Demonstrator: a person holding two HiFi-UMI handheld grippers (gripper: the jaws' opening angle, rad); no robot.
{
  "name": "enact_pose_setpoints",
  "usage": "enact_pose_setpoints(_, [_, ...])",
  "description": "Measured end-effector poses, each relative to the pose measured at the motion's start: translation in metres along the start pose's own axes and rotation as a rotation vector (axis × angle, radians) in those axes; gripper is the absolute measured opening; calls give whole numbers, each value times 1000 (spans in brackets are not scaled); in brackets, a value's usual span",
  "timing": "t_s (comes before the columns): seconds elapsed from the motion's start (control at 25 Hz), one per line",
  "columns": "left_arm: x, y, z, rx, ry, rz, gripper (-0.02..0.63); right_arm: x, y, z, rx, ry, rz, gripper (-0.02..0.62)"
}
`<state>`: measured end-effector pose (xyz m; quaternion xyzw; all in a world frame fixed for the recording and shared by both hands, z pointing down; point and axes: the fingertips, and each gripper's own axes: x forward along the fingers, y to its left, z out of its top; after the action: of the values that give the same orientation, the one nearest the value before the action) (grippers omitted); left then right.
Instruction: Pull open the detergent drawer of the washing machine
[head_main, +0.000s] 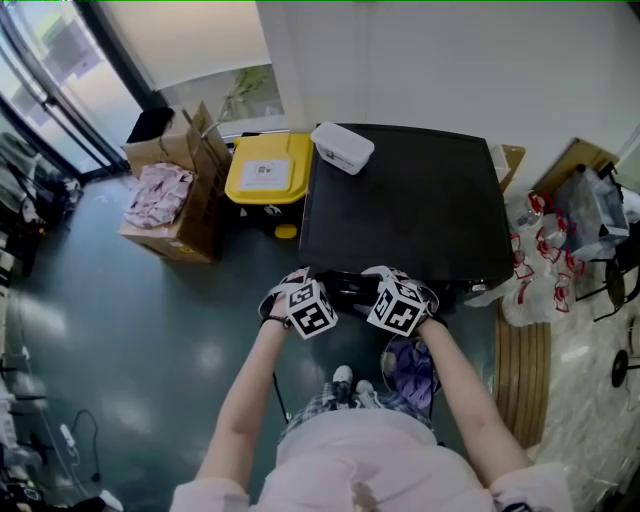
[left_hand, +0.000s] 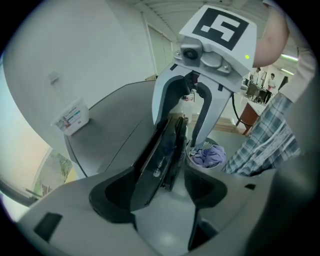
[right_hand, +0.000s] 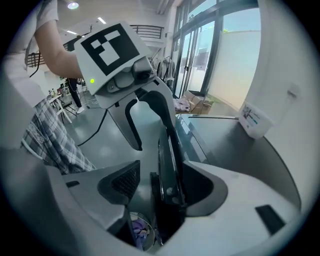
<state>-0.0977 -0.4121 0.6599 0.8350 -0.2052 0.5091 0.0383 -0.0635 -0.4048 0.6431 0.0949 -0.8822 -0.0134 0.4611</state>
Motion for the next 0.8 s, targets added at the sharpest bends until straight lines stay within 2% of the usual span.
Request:
enact_pose_setpoints(0.2, [6, 2, -1, 36, 32, 5, 311, 10, 3, -9, -44, 37, -15, 243])
enact_pose_setpoints(0.36, [4, 10, -3, 72, 41, 51, 248, 10, -2, -6, -63, 44, -53, 211])
enact_pose_setpoints(0.56, [5, 18, -3, 124, 62, 134, 171, 12, -11, -7, -113, 81, -137, 120])
enact_pose_setpoints(0.8, [7, 25, -4, 167, 73, 223, 92, 15, -16, -9, -160, 119, -207, 63])
